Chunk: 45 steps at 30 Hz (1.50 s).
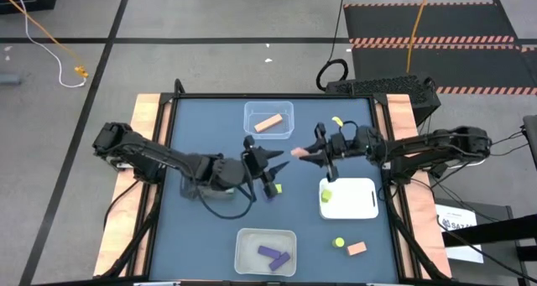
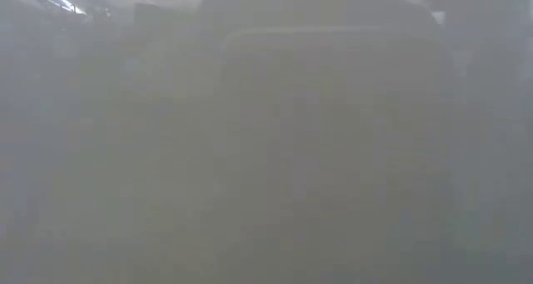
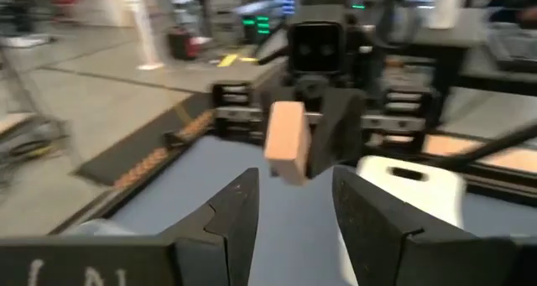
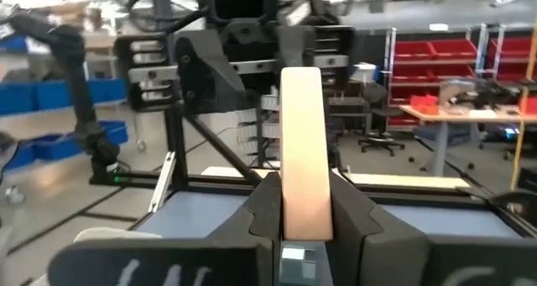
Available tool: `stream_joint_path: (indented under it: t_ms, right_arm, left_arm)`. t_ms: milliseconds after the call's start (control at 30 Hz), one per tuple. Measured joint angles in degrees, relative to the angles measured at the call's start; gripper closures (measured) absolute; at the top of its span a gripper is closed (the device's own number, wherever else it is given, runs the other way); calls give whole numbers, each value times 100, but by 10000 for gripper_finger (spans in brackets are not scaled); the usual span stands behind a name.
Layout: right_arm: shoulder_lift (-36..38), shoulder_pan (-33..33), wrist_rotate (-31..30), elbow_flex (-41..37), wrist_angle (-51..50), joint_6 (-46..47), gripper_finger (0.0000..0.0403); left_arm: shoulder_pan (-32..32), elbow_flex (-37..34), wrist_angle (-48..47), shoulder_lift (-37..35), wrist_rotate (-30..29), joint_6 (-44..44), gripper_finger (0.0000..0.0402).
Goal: Sort & place blocks by color
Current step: Put the top orange block into the transparent bin
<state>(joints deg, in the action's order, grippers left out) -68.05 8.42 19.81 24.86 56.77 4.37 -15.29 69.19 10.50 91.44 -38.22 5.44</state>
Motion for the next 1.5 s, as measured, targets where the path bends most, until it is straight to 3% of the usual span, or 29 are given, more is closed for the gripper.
stream_joint_path:
  t_ms: [133, 367, 600, 767, 1000, 1167, 1400, 1500]
  right_arm:
    - [0, -198, -3, 0, 22, -173, 365]
    - [3, -365, -46, 0, 182, -219, 365]
    - [0, -377, -181, 0, 168, -202, 365]
    - [0, -377, -188, 0, 172, -204, 364]
    - [-2, -377, -190, 0, 179, -250, 351]
    - [2, -377, -190, 3, 0, -201, 328]
    - [111, -314, -222, 4, -846, 2, 226]
    - [394, -257, -604, 4, -1675, 91, 190]
  left_arm:
    - [179, 0, 126, 17, 798, 56, 248]
    - [378, 5, 527, 261, 1264, -39, 206]
    - [464, 0, 1247, 488, 1329, -926, 171]
    - [569, 0, 1401, 570, 1432, -1111, 212]
    - [736, 0, 1360, 557, 2180, -895, 345]
    - [750, 0, 1305, 557, 2280, -826, 345]
    - [773, 0, 1312, 557, 2250, -833, 345]
    - [854, 0, 942, 477, 1858, -814, 345]
